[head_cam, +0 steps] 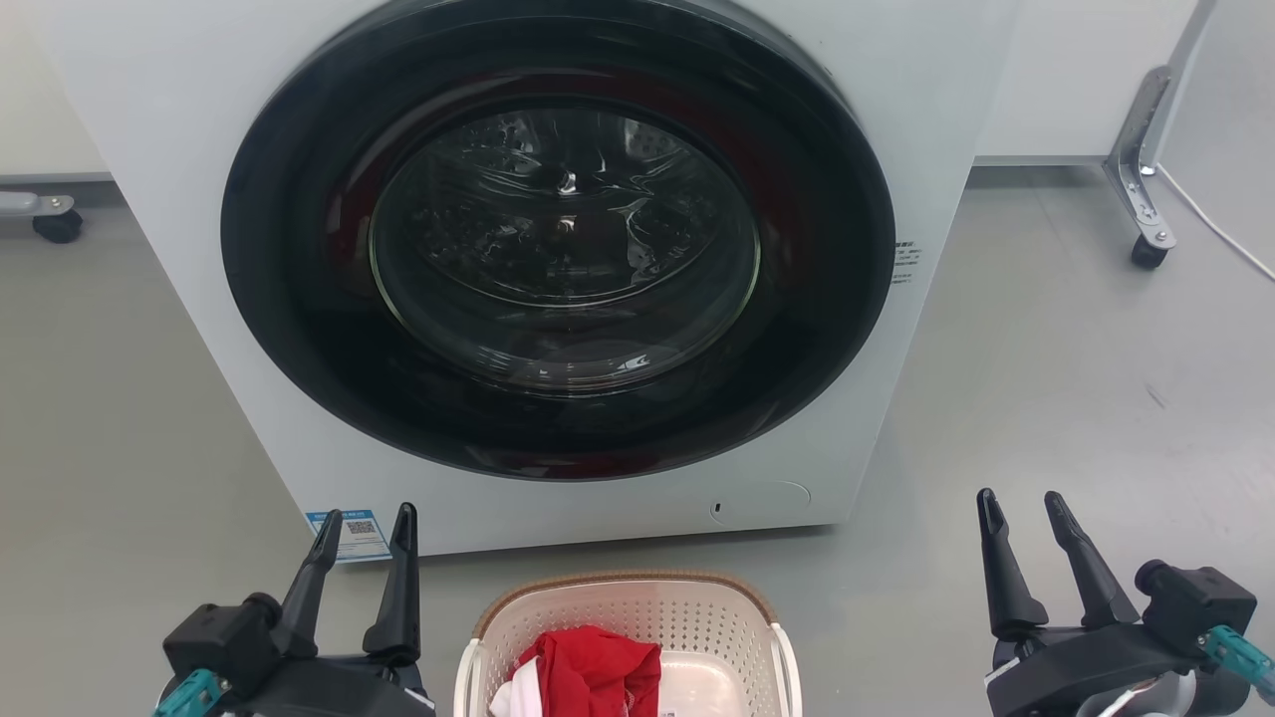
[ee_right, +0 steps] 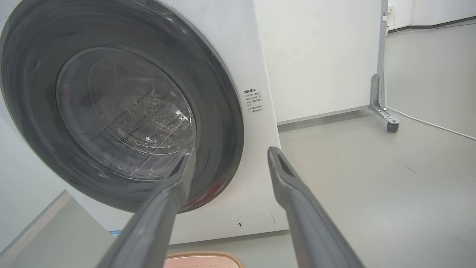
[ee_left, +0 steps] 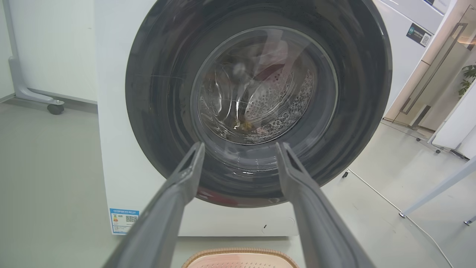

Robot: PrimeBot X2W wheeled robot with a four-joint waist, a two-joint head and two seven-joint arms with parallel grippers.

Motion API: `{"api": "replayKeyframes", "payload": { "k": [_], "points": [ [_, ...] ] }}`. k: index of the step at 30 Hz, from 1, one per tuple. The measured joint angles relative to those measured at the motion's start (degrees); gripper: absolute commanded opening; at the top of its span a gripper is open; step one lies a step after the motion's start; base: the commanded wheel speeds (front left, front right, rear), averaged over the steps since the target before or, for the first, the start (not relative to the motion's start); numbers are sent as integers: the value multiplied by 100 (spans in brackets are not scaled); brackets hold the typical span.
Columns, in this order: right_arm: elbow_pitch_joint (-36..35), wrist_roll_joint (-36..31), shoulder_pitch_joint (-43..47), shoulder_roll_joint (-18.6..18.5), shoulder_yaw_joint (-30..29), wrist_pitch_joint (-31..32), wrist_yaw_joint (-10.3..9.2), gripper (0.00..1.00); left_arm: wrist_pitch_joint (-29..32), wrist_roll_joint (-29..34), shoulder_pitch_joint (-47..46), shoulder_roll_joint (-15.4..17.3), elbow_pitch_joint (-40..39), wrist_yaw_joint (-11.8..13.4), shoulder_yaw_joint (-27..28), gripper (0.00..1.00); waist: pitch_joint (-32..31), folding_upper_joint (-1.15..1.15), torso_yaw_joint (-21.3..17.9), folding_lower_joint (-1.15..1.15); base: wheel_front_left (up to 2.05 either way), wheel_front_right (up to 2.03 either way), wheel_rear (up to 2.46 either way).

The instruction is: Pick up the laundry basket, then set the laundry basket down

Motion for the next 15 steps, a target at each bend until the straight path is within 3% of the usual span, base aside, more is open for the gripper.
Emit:
{"api": "replayKeyframes", "payload": {
  "k": [15],
  "points": [
    [5,-1038,105,-33,144,-343,-178,100,-331,1143,41,110,-346,278,-214,100,-10,0,-13,0,0,0,0]
  ]
}}
